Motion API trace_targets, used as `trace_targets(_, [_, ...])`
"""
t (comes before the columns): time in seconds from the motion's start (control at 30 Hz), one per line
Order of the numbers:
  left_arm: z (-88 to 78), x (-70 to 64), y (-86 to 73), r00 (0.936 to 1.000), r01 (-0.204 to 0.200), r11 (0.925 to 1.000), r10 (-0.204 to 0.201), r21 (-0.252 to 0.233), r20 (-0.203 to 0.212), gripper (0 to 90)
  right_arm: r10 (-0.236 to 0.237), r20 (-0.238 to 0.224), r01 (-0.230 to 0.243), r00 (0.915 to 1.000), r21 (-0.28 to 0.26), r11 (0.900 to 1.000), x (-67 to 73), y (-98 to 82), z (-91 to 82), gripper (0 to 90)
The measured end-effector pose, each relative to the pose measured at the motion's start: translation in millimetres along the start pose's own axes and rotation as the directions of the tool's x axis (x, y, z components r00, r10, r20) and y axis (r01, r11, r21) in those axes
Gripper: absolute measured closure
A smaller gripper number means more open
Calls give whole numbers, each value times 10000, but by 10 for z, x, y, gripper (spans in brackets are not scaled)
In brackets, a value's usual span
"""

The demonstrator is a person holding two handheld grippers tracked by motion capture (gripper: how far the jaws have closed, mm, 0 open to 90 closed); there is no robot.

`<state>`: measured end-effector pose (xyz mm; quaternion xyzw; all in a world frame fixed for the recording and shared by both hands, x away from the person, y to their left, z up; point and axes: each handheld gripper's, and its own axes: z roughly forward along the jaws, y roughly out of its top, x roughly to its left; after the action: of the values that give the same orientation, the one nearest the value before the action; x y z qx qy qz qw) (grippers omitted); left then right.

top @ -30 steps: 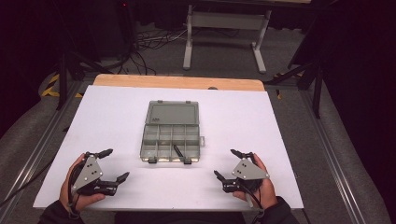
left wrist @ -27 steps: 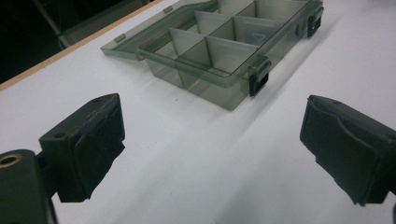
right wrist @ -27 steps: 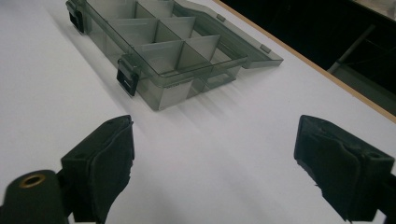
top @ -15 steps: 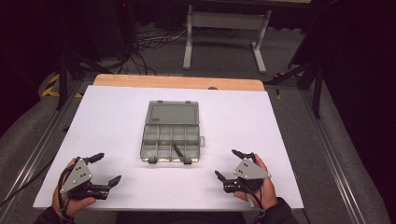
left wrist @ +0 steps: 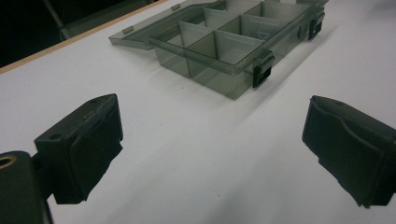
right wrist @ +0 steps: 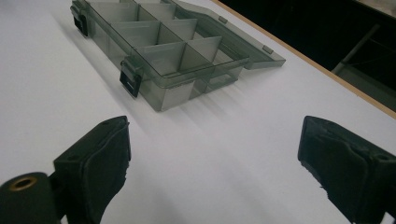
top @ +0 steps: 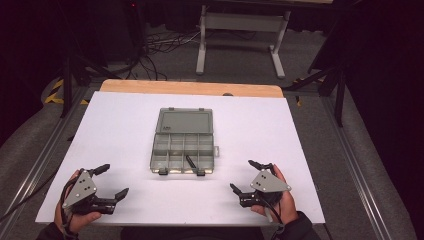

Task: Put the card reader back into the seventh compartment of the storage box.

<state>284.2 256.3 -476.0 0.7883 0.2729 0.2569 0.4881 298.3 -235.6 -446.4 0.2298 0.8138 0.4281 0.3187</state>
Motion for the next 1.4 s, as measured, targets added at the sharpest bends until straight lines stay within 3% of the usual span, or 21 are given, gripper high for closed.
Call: trace_targets(1.4, [40,-20,-5,9999,-116,9997,113,232,102,60,72,106,-70,9999,-162,9998,0,14,9,110])
